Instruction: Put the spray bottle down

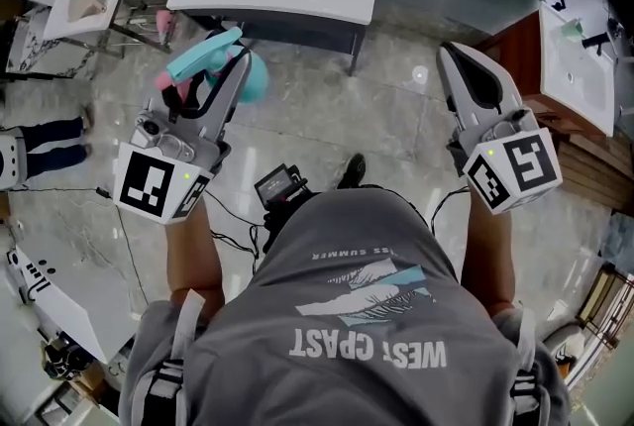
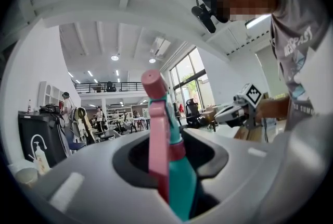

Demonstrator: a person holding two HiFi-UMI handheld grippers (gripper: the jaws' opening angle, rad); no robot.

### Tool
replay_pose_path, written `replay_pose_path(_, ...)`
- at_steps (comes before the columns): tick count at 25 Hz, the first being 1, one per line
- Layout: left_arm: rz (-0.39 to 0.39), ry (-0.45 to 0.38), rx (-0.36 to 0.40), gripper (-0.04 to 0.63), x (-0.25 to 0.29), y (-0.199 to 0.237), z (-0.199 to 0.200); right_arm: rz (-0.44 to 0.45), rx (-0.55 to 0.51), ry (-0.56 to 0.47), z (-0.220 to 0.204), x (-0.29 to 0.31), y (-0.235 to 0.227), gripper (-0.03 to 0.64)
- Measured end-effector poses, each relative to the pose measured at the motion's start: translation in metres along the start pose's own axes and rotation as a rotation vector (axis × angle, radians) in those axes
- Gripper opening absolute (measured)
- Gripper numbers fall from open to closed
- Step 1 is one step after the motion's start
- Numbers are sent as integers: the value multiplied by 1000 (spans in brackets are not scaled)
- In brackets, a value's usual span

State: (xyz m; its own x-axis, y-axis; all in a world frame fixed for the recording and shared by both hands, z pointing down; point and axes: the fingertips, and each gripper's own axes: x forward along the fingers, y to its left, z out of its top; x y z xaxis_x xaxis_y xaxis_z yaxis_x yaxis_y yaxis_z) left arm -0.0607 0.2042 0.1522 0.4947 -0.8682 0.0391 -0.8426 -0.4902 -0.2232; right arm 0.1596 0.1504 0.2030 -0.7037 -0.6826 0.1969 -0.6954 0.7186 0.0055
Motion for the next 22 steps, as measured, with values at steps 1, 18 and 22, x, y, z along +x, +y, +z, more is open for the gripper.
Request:
replay_pose_path(1, 2, 1, 4, 138, 7, -2, 1, 2, 4, -4, -1, 1, -7, 2)
replay_pose_path(18, -96, -1, -11, 138, 87, 8, -14, -92, 63, 30, -28, 13, -62, 2)
replay_pose_path(22, -164, -24, -27, 138, 112, 27, -19, -166, 74, 43, -24, 23, -71, 2)
